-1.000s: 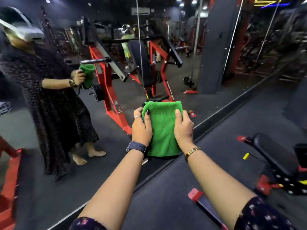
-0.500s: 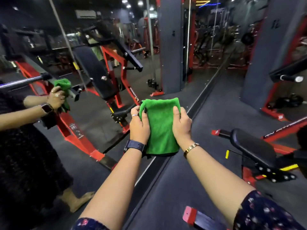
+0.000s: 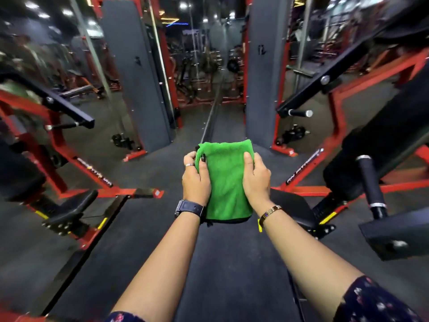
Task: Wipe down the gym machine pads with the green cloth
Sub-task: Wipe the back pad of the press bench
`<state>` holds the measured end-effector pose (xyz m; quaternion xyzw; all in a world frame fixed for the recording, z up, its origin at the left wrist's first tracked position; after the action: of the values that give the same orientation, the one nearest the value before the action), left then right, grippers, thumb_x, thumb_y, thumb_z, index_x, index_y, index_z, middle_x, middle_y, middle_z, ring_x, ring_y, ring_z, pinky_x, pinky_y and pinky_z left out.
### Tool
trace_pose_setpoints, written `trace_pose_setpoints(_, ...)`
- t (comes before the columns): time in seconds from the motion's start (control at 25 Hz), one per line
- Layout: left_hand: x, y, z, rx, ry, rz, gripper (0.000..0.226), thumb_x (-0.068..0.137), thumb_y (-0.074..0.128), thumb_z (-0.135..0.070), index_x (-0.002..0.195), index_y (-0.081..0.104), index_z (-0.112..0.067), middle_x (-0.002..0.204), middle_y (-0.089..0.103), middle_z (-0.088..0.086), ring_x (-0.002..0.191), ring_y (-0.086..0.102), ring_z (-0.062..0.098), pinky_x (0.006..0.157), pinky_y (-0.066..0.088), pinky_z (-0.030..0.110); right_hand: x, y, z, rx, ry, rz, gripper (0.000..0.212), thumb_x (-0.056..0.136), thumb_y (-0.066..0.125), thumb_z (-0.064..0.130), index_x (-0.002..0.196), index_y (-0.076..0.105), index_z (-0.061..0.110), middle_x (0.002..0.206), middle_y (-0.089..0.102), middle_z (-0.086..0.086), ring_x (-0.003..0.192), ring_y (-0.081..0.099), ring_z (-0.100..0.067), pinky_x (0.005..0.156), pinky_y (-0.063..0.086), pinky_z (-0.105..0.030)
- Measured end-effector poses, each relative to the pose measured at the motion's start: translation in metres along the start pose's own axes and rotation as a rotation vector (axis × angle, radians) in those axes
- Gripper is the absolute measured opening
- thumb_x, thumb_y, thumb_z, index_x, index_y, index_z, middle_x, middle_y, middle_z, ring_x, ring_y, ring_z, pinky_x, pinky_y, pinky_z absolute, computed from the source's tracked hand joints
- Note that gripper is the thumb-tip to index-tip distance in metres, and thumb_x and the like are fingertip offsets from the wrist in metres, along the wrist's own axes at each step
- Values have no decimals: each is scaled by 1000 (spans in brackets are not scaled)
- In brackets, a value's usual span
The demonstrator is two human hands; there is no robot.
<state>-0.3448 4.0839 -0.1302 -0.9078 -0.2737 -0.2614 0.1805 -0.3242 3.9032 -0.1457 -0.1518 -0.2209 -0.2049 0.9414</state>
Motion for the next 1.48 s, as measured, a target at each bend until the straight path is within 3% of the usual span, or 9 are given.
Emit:
trace_pose_setpoints(0.32,126,135,79,-117,10,294,30,97,40,-29,119,46,-10,89,58,-2,79,55,23,62,30,25,115,60,-71,-128,67,-281,29,99,41,35,76,44,17,55,43,6,59,43,-24,60,36,-41)
trace_pose_setpoints(0.48,190,180,112,-158,36,380,27,97,40,-29,117,46,-13,85,58,-4,75,54,19,62,32,26,164,97,-86,-175,130,-324,29,100,42,33,74,40,19,54,43,6,53,41,-15,58,26,-35)
trace_pose_setpoints(0.64,220,229,139,-206,0,459,27,97,38,-31,117,46,-13,86,59,-2,74,54,19,65,35,27,199,112,-109,-195,158,-379,29,99,41,35,79,47,15,61,52,1,61,48,-20,61,32,-36)
trace_pose_setpoints(0.92,254,322,148,-279,56,562,32,96,37,-34,119,45,-12,90,59,-1,77,54,20,67,35,27,265,105,-159,-192,204,-475,36,99,40,38,88,53,6,72,60,-12,69,54,-26,68,43,-43)
trace_pose_setpoints(1.12,286,413,149,-340,97,585,43,90,33,-39,119,45,-10,88,60,1,77,55,21,67,38,28,334,92,-200,-216,224,-533,34,99,40,38,80,50,11,61,49,2,60,45,-15,64,37,-37)
trace_pose_setpoints(1.28,310,501,135,-394,104,637,34,94,36,-33,118,45,-10,81,58,-1,68,52,18,62,30,25,401,60,-230,-257,244,-599,31,99,41,38,83,53,15,62,52,5,59,48,-4,61,32,-31)
trace_pose_setpoints(1.48,331,587,117,-484,117,658,39,91,35,-35,118,47,-8,89,60,3,75,54,23,63,31,25,467,32,-259,-330,253,-667,31,99,40,39,79,49,17,60,52,5,59,49,-5,60,31,-32)
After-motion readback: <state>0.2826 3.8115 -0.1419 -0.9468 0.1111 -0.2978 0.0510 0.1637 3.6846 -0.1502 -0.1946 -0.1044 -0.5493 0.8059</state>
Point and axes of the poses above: each hand's wrist, its own x-axis towards the middle knuckle, its own y-axis out of the palm, z = x × y, the point moved 6 cm from there along x, towards the middle knuckle
